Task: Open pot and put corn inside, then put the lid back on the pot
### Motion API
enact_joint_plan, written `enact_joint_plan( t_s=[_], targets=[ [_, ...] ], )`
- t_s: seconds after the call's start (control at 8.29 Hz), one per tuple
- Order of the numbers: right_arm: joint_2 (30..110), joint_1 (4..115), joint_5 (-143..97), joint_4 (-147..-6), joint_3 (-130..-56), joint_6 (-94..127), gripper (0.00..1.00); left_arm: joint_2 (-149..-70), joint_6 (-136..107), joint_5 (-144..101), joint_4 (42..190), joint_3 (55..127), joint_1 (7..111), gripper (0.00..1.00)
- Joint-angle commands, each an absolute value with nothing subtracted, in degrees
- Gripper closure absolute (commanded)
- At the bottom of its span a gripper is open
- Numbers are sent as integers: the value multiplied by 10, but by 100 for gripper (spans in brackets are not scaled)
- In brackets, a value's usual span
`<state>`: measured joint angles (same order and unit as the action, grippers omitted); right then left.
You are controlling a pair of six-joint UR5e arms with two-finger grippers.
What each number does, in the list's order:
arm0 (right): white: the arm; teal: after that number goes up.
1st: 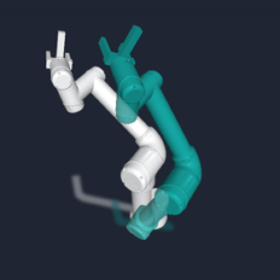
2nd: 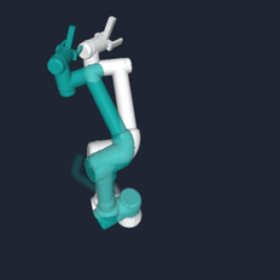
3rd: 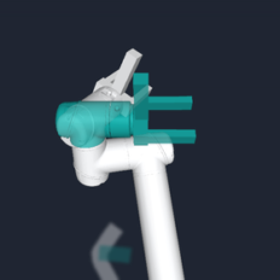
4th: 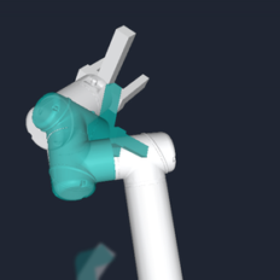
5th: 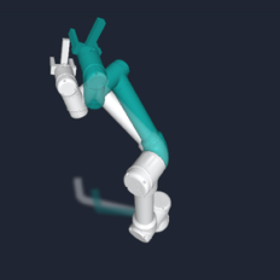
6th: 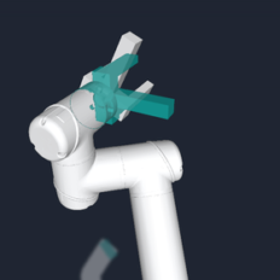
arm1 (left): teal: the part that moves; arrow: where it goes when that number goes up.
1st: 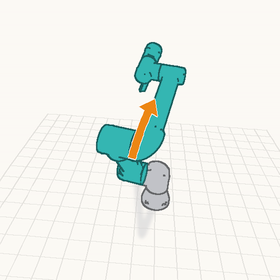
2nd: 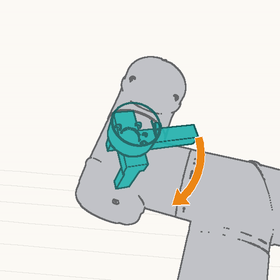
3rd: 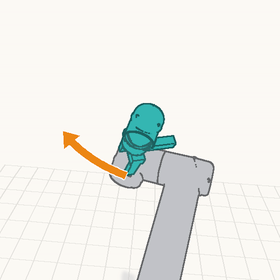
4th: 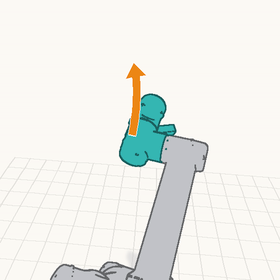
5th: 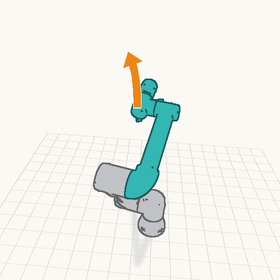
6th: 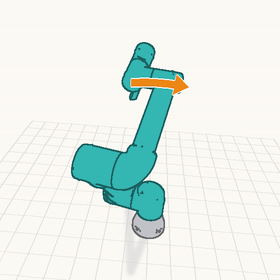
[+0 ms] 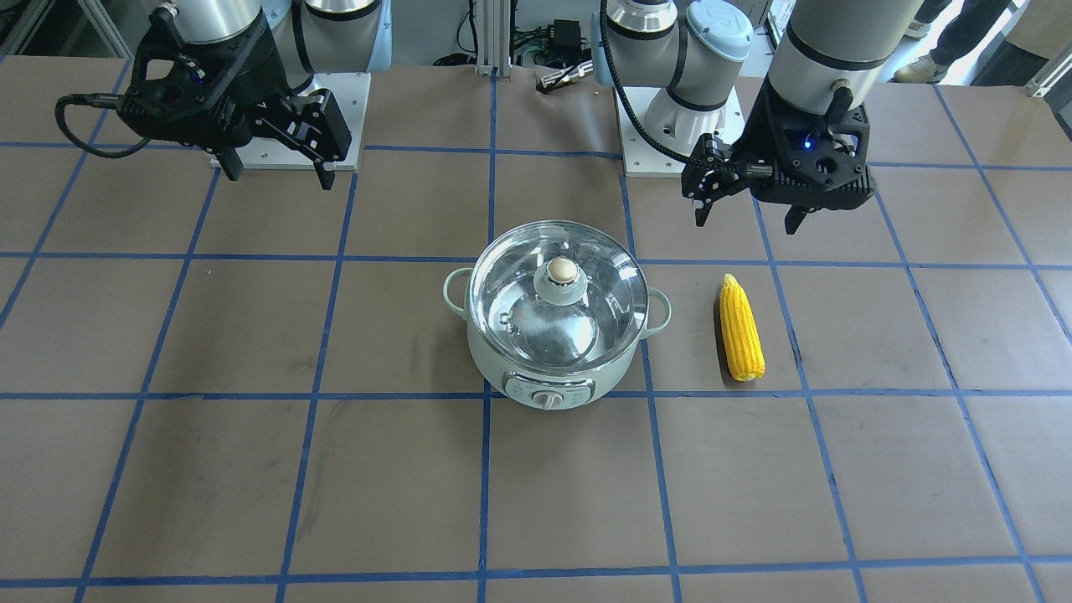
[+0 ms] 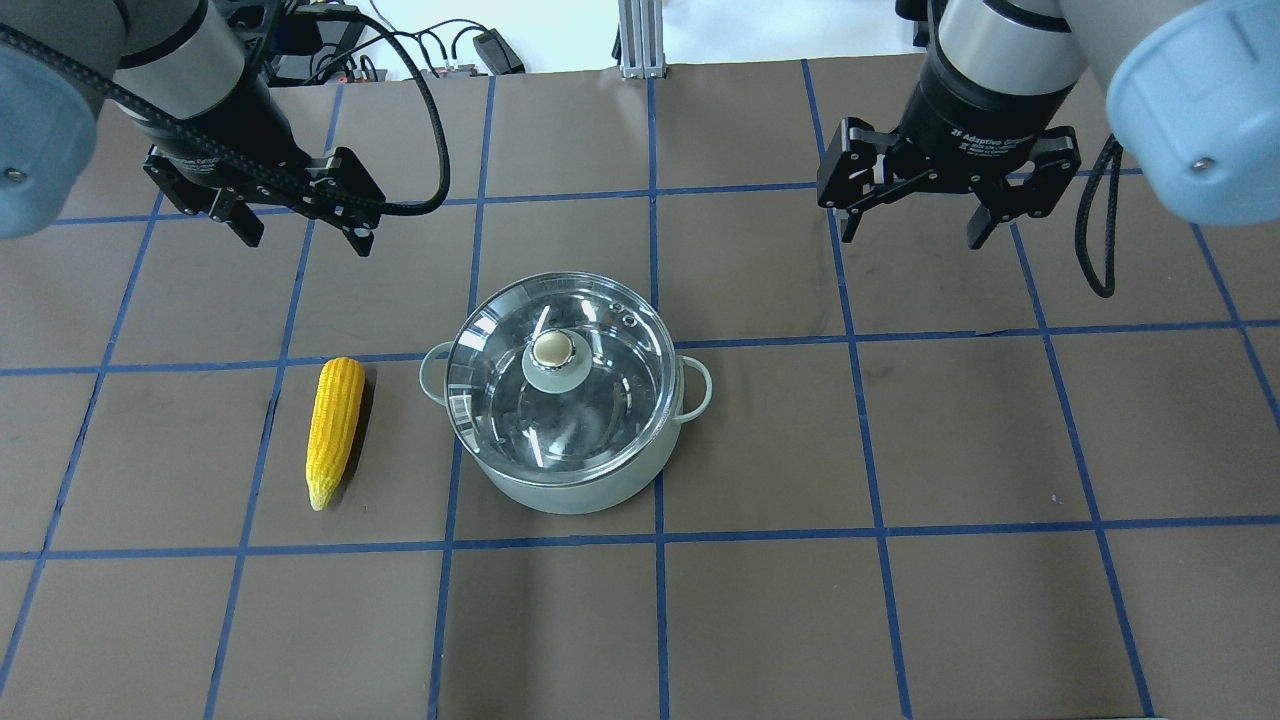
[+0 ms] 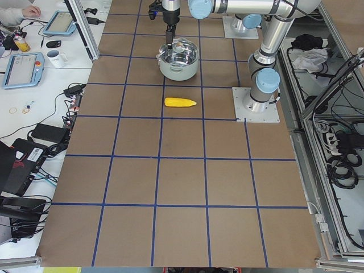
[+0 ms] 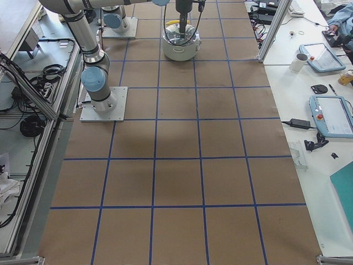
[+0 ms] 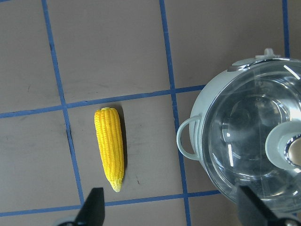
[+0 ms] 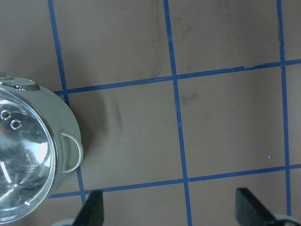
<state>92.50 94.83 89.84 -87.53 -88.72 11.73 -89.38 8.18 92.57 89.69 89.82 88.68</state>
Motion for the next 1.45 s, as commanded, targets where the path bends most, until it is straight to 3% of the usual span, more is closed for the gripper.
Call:
enact_joint_plan(
  t_s=[0.0,0.48,0.84,1.33],
  targets=[
    [925,948,898,-874,-888,117,0,-892,83,926,896,899,887,0],
    [925,948,899,-873,-888,117,0,-893,115,923,895,901,866,0],
    [925,947,899,-872,-888,117,0,-910,243,919,894,903,763,0],
    [925,948,899,-872,-888,117,0,-932,316,919,896,917,746,0]
  ],
)
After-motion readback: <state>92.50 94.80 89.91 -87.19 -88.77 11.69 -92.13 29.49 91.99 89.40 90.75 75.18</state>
